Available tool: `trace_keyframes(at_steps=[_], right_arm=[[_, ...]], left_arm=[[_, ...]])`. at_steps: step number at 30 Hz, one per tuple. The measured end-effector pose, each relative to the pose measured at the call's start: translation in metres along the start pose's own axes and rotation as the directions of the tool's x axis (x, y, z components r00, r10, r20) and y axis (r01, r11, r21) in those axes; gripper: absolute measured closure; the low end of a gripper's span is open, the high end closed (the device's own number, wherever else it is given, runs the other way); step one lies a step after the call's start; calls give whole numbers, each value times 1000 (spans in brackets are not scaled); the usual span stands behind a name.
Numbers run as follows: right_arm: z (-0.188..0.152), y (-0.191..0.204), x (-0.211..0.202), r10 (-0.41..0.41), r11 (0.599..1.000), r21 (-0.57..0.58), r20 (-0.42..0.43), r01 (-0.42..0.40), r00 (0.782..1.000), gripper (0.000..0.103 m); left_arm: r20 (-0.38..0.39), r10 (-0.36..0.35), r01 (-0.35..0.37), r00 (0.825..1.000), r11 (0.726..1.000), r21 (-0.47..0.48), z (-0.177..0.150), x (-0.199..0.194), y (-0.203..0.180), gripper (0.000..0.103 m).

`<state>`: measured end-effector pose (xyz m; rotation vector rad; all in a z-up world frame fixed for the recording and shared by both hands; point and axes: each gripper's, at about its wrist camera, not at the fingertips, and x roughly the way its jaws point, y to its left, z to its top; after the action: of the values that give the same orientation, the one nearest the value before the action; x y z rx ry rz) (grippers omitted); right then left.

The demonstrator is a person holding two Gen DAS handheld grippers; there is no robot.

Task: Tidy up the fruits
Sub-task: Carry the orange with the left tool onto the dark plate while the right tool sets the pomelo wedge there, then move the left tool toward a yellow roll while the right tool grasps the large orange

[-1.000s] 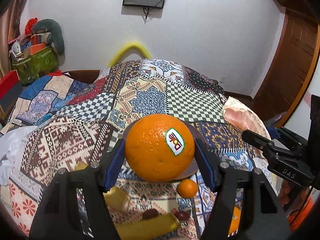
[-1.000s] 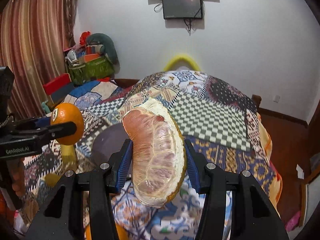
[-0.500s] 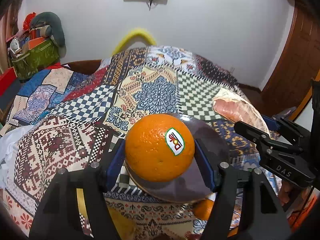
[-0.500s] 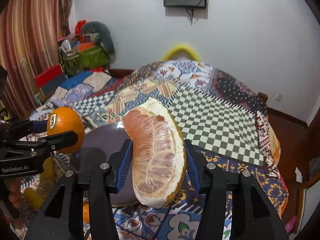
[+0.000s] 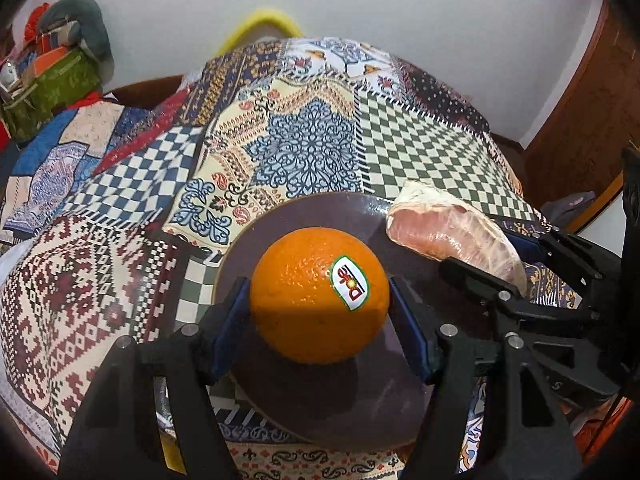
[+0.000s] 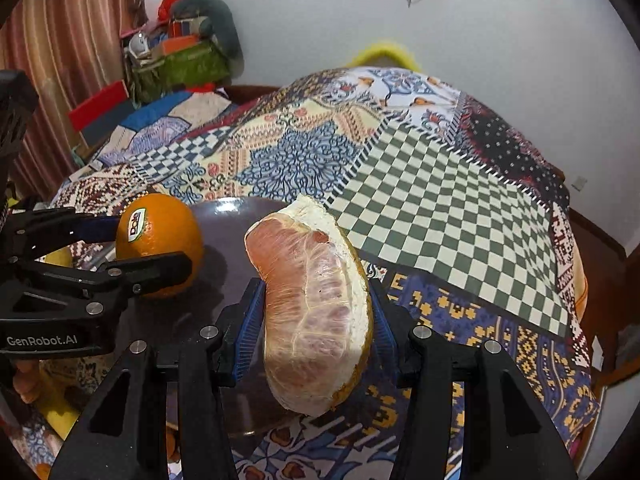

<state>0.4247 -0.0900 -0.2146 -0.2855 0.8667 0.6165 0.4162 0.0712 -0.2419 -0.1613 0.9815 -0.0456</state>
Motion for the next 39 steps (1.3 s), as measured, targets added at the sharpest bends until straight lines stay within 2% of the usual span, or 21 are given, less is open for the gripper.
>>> trace_keyframes(at_steps=[5, 15, 26, 34, 39], right_arm=[[0, 3, 10, 1, 1000, -17, -27, -2, 1000, 56], [-3, 0, 19, 23, 1000, -16, -63, -24, 998, 55], [-1, -2, 3, 24, 1000, -7, -25, -24, 999, 55], [-1, 0, -12, 12, 1000, -5, -1, -12, 1000, 55], [-3, 2, -32, 12, 1000, 7, 26, -13, 1000, 55]], left_arm=[[-24, 15, -15, 1000, 1000, 20, 3, 9, -4, 35], [-39, 3, -4, 999, 1000, -14, 13, 18, 1, 35], [-18, 4, -5, 1000, 1000, -18, 14, 11, 3, 35], [20, 13, -13, 1000, 1000, -12, 8, -11, 2, 35], [68, 10, -9, 998, 1000, -23, 0, -43, 5, 35]])
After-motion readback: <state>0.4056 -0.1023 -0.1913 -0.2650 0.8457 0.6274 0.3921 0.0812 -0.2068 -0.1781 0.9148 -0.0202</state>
